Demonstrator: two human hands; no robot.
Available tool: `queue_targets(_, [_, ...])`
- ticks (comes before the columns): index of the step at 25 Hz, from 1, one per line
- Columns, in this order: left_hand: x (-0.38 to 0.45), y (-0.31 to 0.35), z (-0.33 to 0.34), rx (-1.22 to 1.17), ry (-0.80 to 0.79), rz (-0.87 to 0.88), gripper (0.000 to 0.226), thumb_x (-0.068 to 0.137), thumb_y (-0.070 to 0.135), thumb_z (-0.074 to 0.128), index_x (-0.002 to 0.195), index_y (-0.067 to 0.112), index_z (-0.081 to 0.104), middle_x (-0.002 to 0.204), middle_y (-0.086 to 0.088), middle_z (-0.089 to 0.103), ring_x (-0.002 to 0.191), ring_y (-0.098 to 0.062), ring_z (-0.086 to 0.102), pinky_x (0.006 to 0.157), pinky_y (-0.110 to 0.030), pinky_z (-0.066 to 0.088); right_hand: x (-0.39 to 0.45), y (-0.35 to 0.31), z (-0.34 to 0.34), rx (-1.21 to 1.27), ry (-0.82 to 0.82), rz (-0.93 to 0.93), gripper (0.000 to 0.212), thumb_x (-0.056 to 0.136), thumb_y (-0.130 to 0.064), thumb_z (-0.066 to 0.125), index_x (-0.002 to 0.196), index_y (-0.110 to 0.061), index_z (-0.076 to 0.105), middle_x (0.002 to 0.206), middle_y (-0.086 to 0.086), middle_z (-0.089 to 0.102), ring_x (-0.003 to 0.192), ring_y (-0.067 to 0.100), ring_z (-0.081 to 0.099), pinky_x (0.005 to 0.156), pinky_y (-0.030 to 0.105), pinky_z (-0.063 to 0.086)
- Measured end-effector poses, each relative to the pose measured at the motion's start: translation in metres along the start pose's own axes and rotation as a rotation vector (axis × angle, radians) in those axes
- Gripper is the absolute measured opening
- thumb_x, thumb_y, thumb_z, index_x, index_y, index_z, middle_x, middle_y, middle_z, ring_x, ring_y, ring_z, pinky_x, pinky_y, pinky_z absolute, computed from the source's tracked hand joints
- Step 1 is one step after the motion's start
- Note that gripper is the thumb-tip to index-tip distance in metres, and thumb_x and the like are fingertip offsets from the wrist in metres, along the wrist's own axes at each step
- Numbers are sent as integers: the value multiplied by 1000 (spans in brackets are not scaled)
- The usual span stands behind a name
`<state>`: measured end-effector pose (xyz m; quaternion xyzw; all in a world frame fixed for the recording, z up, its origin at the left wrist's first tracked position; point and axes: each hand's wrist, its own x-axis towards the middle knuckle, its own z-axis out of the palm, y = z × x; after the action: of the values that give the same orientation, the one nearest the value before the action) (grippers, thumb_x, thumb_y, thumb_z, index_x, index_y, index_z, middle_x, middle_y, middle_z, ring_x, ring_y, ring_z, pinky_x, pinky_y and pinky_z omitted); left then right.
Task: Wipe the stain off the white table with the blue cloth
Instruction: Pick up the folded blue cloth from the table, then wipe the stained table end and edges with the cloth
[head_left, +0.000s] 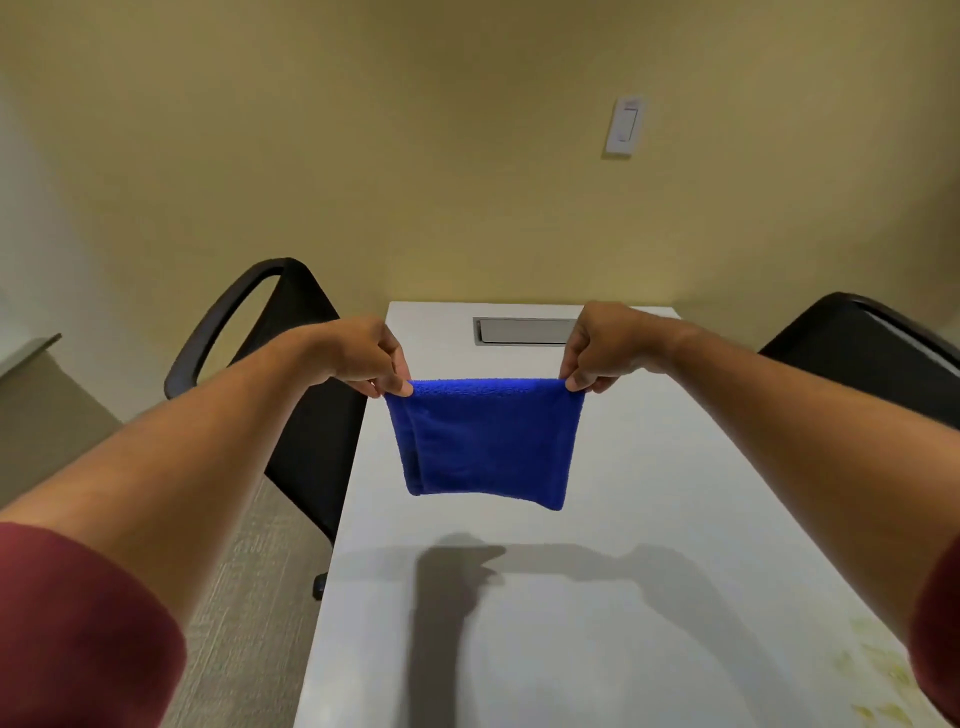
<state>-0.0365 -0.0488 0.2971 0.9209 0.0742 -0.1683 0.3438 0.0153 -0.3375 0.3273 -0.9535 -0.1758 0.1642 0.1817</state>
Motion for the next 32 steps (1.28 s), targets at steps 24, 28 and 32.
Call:
queue_targets(24, [-218, 304, 270, 129, -105, 291, 17, 77, 4, 76, 63, 13, 76, 79, -7, 77, 80, -17, 71, 59, -22, 57, -417, 258, -62, 4, 275, 268, 7, 83, -6, 71, 86, -2, 75, 83, 13, 76, 81, 26, 75, 74, 39, 64])
queue_targets(28, [-223, 334, 314, 170, -134, 301, 14, 76, 5, 77, 65, 12, 76, 76, -7, 77, 80, -18, 72, 70, -28, 60, -449, 301, -59, 43, 283, 299, 5, 84, -4, 70, 83, -4, 75, 80, 12, 74, 77, 23, 74, 71, 34, 64])
queue_targets(32, [-207, 358, 346, 209, -156, 303, 8, 77, 5, 76, 71, 9, 76, 85, -10, 77, 88, -21, 72, 76, -31, 61, -452, 340, -53, 51, 293, 320, 6, 85, -3, 68, 84, -1, 74, 82, 14, 74, 81, 26, 74, 76, 39, 64])
